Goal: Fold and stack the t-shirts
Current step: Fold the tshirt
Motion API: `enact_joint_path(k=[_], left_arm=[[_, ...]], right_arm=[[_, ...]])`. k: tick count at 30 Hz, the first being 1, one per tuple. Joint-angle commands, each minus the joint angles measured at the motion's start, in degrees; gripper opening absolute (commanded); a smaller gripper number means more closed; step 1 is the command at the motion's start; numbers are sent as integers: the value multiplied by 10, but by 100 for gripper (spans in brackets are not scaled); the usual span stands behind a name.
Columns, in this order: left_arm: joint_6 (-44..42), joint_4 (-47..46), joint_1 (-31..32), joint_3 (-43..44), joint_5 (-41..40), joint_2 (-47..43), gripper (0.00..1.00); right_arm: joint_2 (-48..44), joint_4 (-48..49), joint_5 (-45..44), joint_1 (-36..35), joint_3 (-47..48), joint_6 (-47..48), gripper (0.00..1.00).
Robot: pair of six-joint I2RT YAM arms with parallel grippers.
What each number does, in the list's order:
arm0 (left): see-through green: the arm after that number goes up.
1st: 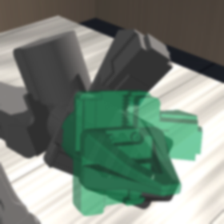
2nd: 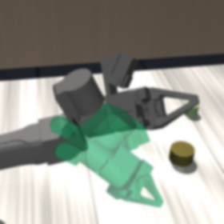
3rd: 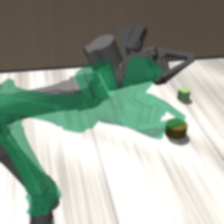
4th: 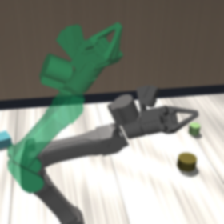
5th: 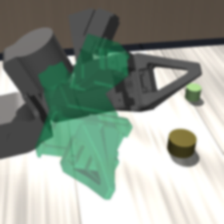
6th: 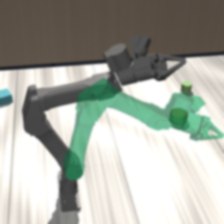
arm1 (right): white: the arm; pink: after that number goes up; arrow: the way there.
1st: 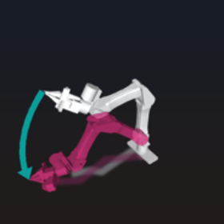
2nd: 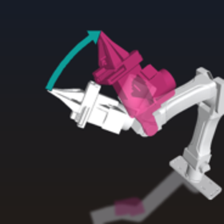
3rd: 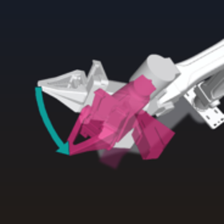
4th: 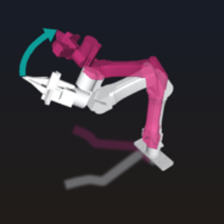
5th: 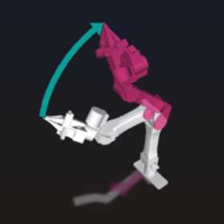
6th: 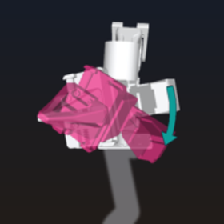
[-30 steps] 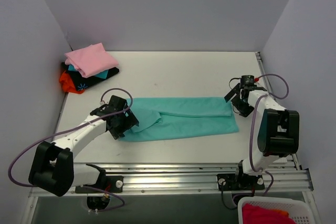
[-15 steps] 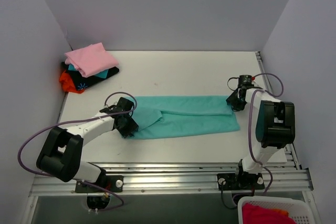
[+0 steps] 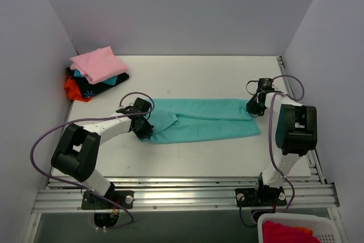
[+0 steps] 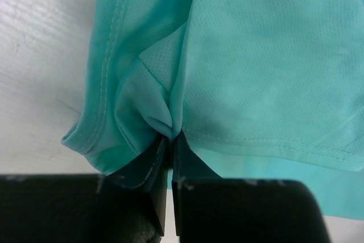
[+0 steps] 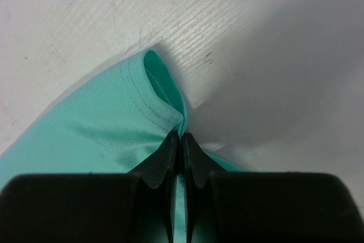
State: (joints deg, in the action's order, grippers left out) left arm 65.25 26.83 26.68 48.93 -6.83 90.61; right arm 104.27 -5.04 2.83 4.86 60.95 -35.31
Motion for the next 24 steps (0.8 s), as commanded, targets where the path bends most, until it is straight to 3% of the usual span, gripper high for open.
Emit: enact_joint_path(k=[1, 7, 17, 18, 20, 24], left_arm=[[-42, 30, 2, 52, -49, 37, 2], [-127, 47, -14, 188, -59, 133, 2], [-252, 89, -61, 547, 16, 380, 2], [-262, 102, -63, 623, 23, 402, 2], [-276, 125, -65, 691, 40, 465, 2], [-278, 150, -65, 847, 73, 564, 2]], right_arm=[[9, -37, -1, 4, 11, 18, 0], [-47, -88, -25, 9, -18, 34, 0], [-221, -169, 24, -3, -191, -8, 0], [-248, -172, 28, -10, -206, -13, 0], [-268, -179, 16, -80, -206, -25, 0], [-298, -183, 23, -149, -229, -99, 0]])
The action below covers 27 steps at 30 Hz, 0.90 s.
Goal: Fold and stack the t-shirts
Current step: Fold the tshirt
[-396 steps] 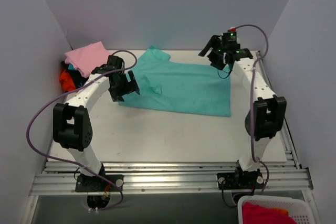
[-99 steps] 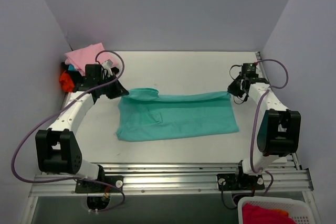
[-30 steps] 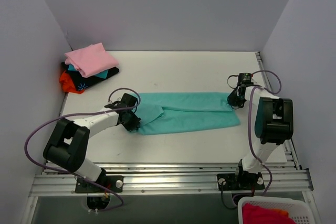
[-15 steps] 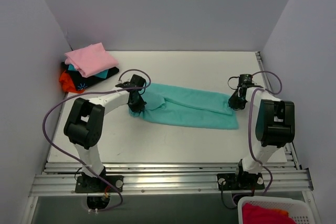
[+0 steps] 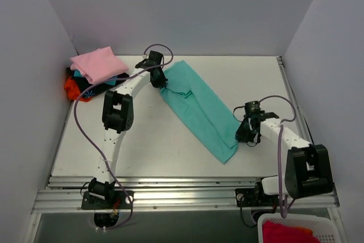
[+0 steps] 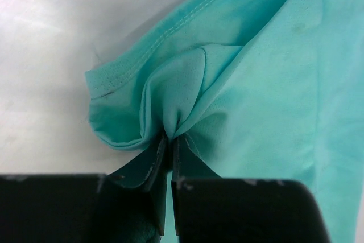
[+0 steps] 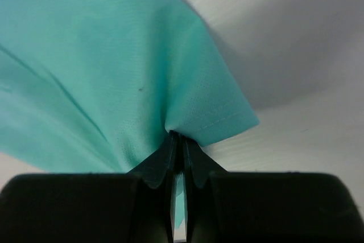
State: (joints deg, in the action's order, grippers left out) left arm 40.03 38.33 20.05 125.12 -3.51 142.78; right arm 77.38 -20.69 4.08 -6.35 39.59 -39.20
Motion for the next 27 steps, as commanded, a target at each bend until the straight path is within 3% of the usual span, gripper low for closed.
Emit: enact_joint_path(k=[1, 5, 11, 17, 23, 24, 26, 27], left_arm=[[-25, 31, 1, 136, 73, 56, 2], [-18, -11, 0, 224, 156, 113, 3], [20, -148, 0, 211, 271, 133, 7], [44, -191, 1, 210, 305, 146, 8], [33, -191, -6, 184, 309, 131, 12], [30, -193, -8, 178, 310, 124, 15], [26, -194, -14, 160, 314, 115, 39], [22, -191, -16, 155, 314, 106, 56]], right_arm=[[-35, -23, 11, -51, -22, -74, 0], [-59, -1, 10, -120, -60, -123, 0], [-26, 50, 4, -260, -51, -182, 0], [71, 79, -12, -378, 13, -194, 0], [102, 81, -17, -403, 41, -196, 0], [104, 78, -20, -404, 42, -196, 0], [102, 69, -23, -405, 43, -198, 0], [102, 62, -31, -404, 45, -202, 0]])
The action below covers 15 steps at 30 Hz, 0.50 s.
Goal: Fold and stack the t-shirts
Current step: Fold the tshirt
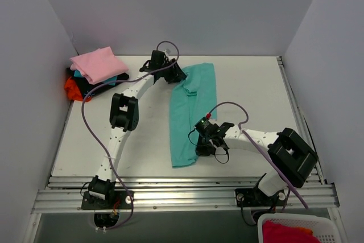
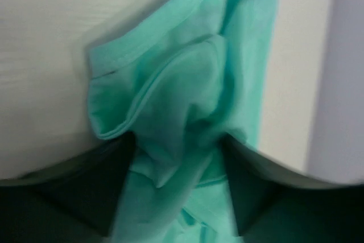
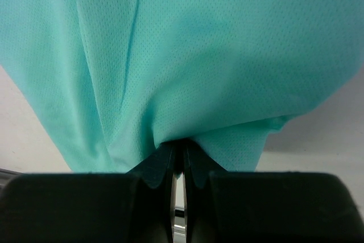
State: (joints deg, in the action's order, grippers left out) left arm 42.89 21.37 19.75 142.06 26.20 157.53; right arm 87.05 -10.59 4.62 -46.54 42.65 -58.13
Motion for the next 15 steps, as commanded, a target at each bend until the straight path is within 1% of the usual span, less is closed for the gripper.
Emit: enact_joint_path(k=[1, 2, 3, 4, 5, 6, 7, 8, 12, 13, 15], left_arm=[[-8, -18, -16, -20, 11, -46, 95], [-11, -12, -21, -21, 8, -50, 99], [-17, -8, -23, -22, 4, -63, 94], [-18, -9, -26, -26, 1, -70, 94], [-18, -10, -33, -26, -3, -83, 94], [-17, -12, -37, -24, -4, -89, 94], [-17, -14, -41, -21, -5, -95, 94], [-17, -13, -45, -7, -7, -100, 94], [-18, 3, -69, 49, -11, -123, 94], [-17, 3, -74, 54, -11, -129, 94], [-15, 5, -82, 53, -11, -158, 94]], right_arm=[[6, -51, -44, -2, 18, -17, 0], [7, -81, -46, -3, 29, -20, 0], [8, -93, -64, -3, 34, -20, 9], [8, -118, -76, -4, 41, -19, 22], [8, -129, -82, -5, 48, -20, 53], [7, -140, -88, -6, 64, -20, 68], [4, -151, -103, -7, 73, -17, 89], [-1, -172, -111, -8, 82, -14, 100], [-11, -231, -149, -8, 150, 6, 100], [-12, -242, -153, -7, 179, 9, 100], [-16, -272, -165, -7, 207, 20, 100]])
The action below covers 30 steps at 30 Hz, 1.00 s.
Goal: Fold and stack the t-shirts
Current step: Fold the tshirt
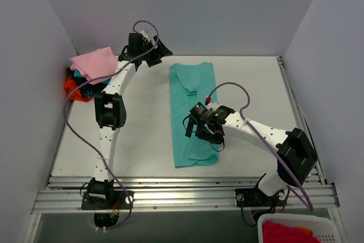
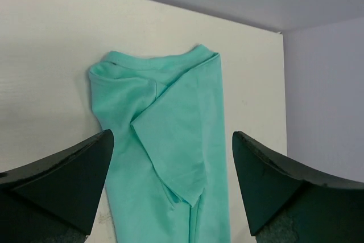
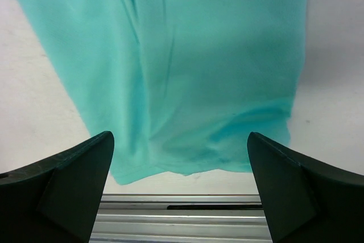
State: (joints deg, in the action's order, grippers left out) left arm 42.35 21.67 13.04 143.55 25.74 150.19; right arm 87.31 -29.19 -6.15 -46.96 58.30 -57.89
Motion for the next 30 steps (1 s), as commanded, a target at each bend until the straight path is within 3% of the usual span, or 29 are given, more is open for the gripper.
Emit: enact_joint_path(k=[1, 6, 10, 13, 14, 20, 24, 26, 30], left_arm=[[-10, 6, -24, 36, -5, -95, 94], [-63, 87, -27, -30, -27, -218, 94], [-110, 161, 1, -220, -87, -344, 96], [-118, 201, 49, -349, -150, -453, 97], [-100, 204, 75, -440, -166, -506, 98], [-18, 230, 184, -739, -189, -680, 100], [49, 225, 244, -864, -183, -751, 100], [81, 224, 265, -896, -189, -778, 95], [140, 196, 308, -972, -184, -791, 93]], right_arm=[[-20, -103, -61, -4, 76, 20, 100], [-46, -145, -87, -2, 140, 45, 100], [-75, -146, -101, 40, 138, 75, 100], [-109, -99, -47, 114, 73, 102, 100], [-129, -87, -31, 133, 52, 106, 100], [-194, -12, 52, 208, -92, 111, 91], [-209, 50, 122, 215, -179, 85, 82], [-209, 79, 141, 214, -213, 74, 75], [-215, 77, 159, 212, -229, 70, 74]])
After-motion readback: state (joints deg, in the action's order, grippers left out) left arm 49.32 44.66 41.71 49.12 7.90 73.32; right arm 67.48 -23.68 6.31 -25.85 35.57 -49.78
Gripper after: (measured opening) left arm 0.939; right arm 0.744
